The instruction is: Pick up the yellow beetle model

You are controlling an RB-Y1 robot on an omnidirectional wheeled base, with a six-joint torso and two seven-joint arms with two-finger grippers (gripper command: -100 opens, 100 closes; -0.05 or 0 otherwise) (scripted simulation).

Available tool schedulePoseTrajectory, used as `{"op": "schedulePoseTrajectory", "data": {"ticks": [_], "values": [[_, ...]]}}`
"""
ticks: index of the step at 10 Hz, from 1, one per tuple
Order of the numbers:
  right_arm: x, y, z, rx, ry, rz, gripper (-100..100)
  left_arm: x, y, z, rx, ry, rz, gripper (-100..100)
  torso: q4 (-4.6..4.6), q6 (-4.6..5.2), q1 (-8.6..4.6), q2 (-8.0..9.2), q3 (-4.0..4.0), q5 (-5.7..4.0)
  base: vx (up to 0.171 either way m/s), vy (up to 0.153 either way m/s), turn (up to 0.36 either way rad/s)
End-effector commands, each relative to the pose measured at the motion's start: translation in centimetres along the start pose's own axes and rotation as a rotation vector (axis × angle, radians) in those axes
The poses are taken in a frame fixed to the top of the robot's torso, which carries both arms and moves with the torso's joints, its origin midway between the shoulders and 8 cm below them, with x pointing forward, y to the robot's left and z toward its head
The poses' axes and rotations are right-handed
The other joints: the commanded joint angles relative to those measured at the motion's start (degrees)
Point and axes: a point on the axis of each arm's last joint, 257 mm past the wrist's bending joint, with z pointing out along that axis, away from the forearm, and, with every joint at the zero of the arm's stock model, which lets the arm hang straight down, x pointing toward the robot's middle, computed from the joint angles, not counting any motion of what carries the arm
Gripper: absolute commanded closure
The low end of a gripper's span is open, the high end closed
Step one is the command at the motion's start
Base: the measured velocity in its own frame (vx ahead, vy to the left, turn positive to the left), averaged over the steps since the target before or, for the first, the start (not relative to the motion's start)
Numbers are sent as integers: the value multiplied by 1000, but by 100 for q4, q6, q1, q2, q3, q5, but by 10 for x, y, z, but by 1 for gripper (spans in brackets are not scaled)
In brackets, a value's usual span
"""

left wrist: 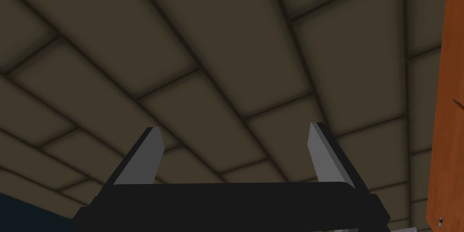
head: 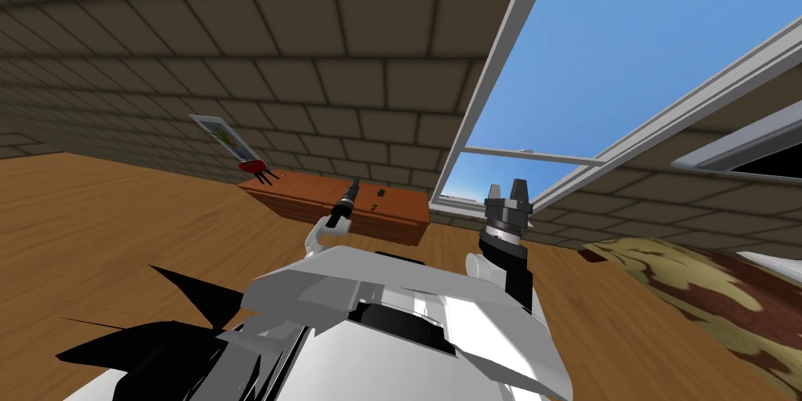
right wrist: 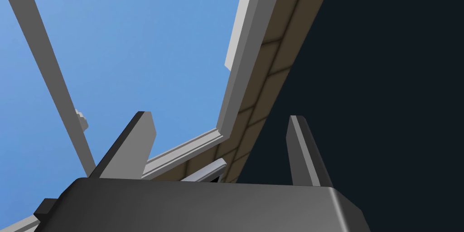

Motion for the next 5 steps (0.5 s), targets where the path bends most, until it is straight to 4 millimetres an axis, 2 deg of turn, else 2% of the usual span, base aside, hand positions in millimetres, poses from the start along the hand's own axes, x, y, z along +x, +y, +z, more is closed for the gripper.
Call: {"op": "schedulePoseTrajectory", "data": {"ticks": [1,5], "values": [[0,0,0,0,0,0,0,4,24,4,-62,10,2,-100,0,0,0,0,0,0,6,8,-76],[0,0,0,0,0,0,0,14,74,8,-189,35,3,-100,0,0,-3,-2,-1,-1,10,3,-51]]}}
